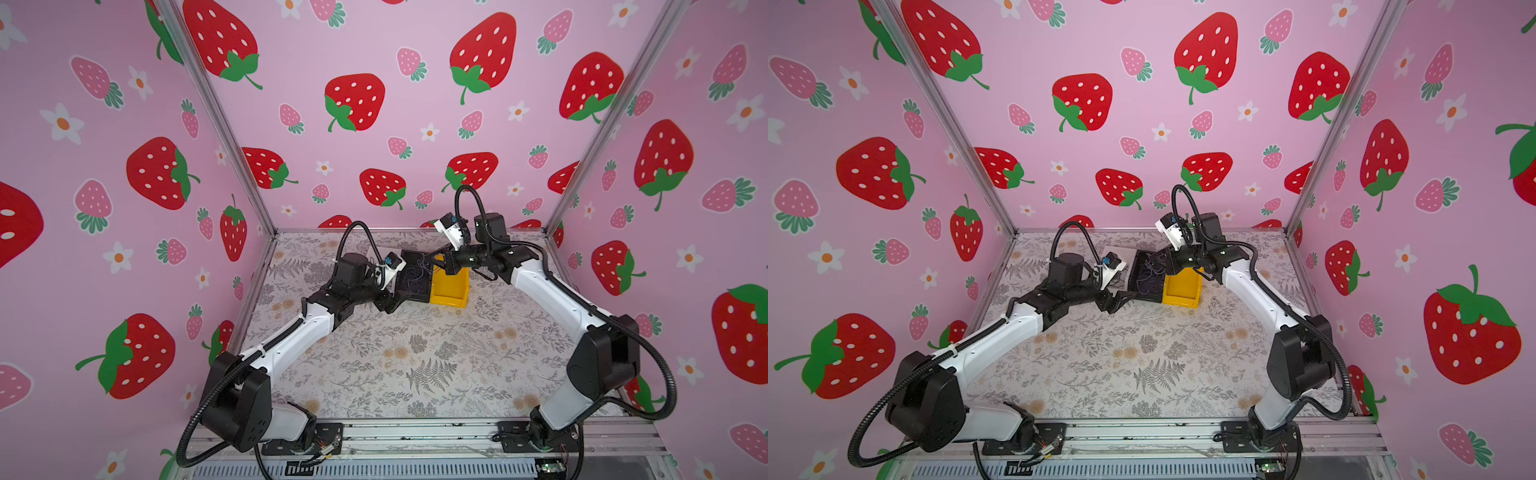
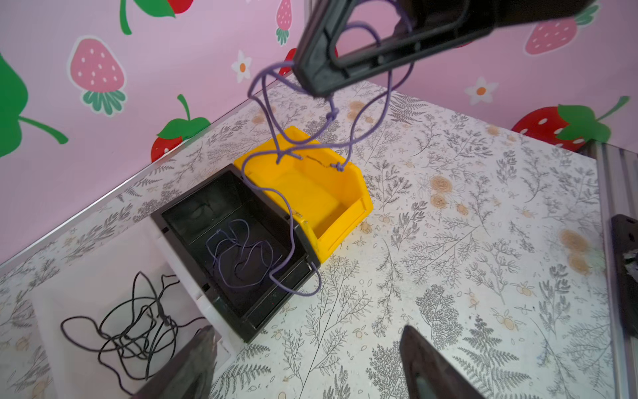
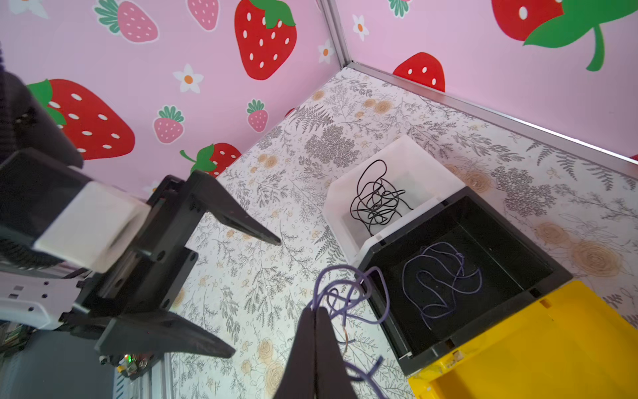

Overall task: Untangle and sort cables by color
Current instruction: Straighten the cable.

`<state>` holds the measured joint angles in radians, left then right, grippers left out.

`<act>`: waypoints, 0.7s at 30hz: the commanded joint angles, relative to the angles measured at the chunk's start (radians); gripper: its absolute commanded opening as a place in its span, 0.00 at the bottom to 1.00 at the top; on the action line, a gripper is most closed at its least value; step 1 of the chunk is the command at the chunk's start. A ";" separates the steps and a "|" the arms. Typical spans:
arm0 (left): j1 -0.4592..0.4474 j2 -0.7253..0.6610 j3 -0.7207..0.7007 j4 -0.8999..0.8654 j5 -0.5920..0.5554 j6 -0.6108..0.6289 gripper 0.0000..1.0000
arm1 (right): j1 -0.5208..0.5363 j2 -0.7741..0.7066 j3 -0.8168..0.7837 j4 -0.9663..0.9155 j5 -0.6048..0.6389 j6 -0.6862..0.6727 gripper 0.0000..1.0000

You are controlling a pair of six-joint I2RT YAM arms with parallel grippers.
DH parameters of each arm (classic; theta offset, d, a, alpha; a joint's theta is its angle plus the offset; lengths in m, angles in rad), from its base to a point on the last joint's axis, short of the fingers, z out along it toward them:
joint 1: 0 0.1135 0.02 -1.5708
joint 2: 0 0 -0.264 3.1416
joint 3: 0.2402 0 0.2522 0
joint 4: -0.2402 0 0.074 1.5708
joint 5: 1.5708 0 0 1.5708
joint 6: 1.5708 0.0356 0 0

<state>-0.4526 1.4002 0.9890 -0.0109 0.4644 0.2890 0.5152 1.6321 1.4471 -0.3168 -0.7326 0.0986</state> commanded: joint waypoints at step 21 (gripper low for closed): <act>-0.116 0.174 -0.023 0.438 0.085 -0.045 0.76 | 0.019 -0.222 -0.211 -0.035 -0.177 -0.088 0.02</act>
<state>-0.5610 1.5875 0.9760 0.3611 0.5419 0.2138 0.5285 1.4181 1.2510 -0.3271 -0.8742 0.0521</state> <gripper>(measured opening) 0.779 0.049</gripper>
